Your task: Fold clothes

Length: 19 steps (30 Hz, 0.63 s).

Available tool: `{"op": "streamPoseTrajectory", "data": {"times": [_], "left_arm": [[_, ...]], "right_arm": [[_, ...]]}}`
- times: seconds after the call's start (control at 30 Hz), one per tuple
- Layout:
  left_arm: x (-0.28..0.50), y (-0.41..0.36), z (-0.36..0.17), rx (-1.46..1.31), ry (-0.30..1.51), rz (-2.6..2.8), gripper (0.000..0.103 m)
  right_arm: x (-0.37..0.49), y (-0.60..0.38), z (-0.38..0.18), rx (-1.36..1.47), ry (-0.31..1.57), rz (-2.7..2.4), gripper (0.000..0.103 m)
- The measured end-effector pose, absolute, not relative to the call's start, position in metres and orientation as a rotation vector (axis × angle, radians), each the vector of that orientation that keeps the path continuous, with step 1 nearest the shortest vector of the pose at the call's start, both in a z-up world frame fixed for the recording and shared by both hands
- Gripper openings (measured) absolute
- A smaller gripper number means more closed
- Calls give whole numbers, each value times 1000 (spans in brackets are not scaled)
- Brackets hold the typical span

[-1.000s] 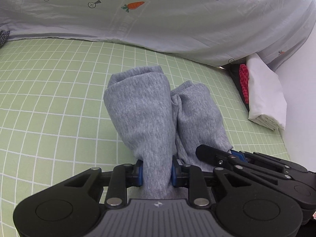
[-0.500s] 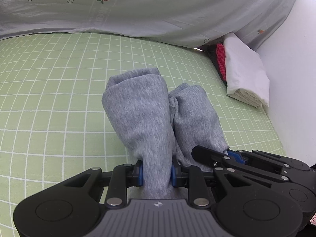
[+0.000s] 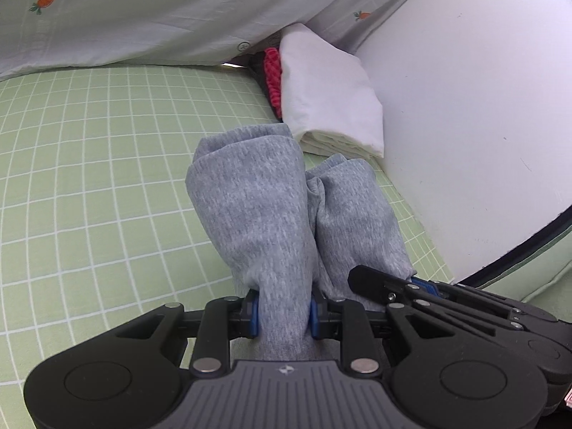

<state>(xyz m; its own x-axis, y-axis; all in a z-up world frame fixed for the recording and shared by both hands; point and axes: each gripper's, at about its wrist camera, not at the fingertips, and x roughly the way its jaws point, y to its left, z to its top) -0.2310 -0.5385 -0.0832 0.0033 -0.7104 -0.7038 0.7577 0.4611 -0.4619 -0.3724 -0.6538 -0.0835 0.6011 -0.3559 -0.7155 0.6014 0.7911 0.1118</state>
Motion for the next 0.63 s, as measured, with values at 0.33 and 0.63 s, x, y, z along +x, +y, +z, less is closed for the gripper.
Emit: {"op": "streamPoseTrajectory", "data": {"times": [0.33, 0.63], "left_arm": [[-261, -660, -65, -32, 981, -1086, 26], [-249, -798, -15, -120, 827, -1093, 26]], "right_arm": [[-399, -782, -70, 343, 647, -525, 15], [-389, -916, -25, 292, 488, -532, 14]]}}
